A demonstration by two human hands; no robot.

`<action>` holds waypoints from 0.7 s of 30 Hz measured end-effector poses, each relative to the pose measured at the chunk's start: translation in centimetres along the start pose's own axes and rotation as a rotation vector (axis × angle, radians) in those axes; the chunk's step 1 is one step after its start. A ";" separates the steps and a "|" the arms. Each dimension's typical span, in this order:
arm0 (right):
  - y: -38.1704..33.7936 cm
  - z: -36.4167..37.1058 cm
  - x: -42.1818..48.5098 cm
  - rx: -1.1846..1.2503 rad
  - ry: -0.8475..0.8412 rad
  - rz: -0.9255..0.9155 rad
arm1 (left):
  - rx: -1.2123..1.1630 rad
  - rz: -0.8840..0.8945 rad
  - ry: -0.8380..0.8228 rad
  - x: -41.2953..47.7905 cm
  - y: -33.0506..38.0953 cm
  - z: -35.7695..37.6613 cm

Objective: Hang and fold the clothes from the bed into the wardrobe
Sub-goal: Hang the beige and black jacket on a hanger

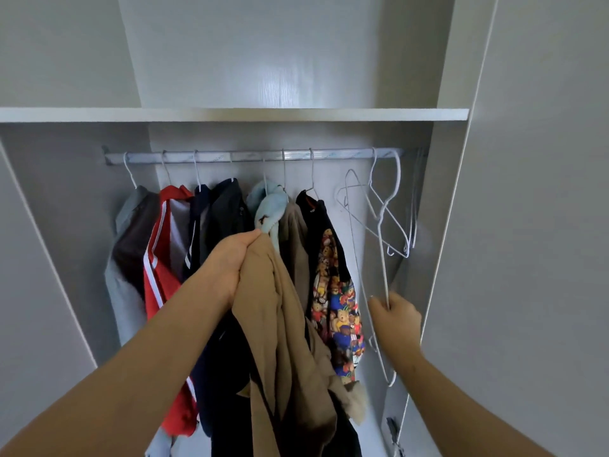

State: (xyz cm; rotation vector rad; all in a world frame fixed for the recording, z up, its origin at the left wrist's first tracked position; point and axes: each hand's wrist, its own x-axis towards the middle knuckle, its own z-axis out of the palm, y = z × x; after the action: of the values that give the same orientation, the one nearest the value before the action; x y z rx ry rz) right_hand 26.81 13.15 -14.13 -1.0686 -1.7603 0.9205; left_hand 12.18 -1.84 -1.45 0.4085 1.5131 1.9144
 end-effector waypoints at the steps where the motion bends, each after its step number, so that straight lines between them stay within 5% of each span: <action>1: 0.1 -0.5 -1.6 0.009 -0.001 0.009 | 0.011 -0.002 -0.010 -0.9 -0.1 -0.5; 9: 0.0 -3.6 -7.1 0.130 0.153 -0.015 | 0.061 0.003 -0.026 -5.1 -0.2 -2.1; 15: -2.6 -5.0 -4.8 0.440 0.095 0.017 | 0.150 0.023 -0.031 -6.5 0.3 -1.6; 21: -2.1 -7.4 -4.7 0.407 -0.031 -0.043 | 0.390 -0.079 -0.129 -8.2 1.1 -1.2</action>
State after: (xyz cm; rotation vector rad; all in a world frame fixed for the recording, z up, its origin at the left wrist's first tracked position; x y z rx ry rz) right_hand 34.31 9.22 -10.94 -0.7531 -1.5251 1.2091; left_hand 17.19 -8.30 0.50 0.6210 1.7872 1.4991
